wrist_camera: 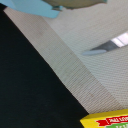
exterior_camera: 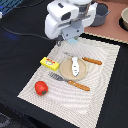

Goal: Interact with the objects in diverse but meaningful ways.

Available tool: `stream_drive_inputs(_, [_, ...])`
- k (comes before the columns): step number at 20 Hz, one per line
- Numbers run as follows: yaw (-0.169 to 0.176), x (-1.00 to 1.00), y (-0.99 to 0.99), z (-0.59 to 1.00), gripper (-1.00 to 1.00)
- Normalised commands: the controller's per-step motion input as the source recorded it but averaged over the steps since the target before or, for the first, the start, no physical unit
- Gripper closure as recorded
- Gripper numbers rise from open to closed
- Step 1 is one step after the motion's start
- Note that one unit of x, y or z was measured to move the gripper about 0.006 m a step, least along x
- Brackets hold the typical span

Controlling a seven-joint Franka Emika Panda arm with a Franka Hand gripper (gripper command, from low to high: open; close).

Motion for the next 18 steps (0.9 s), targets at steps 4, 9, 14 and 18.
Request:
stream_drive_inputs(4, [0.016,-0.65,-0.55,-0.48,-1.0])
stream_drive_inputs(9, [0.143,-0.48,-0.24,-0.18,-1.0])
stream_drive_inputs(14, [0.235,-0.34,0.0,0.0,-1.0])
stream_drive_inputs(18, [0.216,-0.38,0.0,0.0,-1.0])
